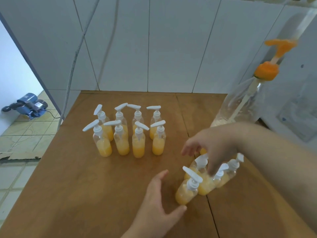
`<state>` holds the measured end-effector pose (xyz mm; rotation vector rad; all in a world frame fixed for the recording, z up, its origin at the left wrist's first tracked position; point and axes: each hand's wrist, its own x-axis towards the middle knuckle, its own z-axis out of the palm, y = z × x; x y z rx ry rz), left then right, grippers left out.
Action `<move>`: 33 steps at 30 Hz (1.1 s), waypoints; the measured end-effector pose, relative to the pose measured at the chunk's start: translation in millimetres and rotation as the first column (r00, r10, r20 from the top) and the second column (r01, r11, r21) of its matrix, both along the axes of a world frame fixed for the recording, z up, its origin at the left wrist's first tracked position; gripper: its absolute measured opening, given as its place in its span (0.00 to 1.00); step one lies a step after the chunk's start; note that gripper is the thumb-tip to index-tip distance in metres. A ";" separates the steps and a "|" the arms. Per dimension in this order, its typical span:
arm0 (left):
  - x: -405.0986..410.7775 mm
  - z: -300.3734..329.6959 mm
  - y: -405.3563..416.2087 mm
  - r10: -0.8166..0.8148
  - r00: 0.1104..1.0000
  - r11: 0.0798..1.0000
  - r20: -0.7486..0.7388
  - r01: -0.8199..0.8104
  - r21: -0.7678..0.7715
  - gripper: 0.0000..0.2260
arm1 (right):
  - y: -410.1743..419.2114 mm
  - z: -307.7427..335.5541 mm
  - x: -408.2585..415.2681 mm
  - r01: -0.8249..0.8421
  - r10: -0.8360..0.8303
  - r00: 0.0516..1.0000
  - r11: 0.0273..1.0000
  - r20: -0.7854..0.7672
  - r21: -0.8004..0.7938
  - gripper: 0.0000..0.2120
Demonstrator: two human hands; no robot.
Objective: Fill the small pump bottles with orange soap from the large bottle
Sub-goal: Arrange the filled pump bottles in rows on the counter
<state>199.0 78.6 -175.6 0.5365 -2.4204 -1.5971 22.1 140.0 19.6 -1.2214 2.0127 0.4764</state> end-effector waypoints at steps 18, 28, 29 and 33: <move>6.2 7.7 -37.1 0.454 0.890 0.883 0.036 -0.444 -0.150 0.13 | -47.8 -42.2 37.5 -0.283 0.226 0.952 0.910 -0.206 -0.305 0.10; 39.0 16.7 -142.5 0.639 0.757 0.763 0.133 -0.603 -0.234 0.10 | -135.1 -59.4 80.5 -0.327 0.228 0.943 0.777 -0.243 -0.538 0.07; 39.0 18.3 -146.1 0.622 0.769 0.778 0.147 -0.586 -0.225 0.10 | -138.8 -59.2 81.3 -0.321 0.218 0.944 0.777 -0.247 -0.542 0.06; 38.4 20.6 -155.1 0.564 0.803 0.824 0.193 -0.532 -0.195 0.11 | -145.6 -54.9 82.4 -0.321 0.213 0.940 0.812 -0.265 -0.488 0.09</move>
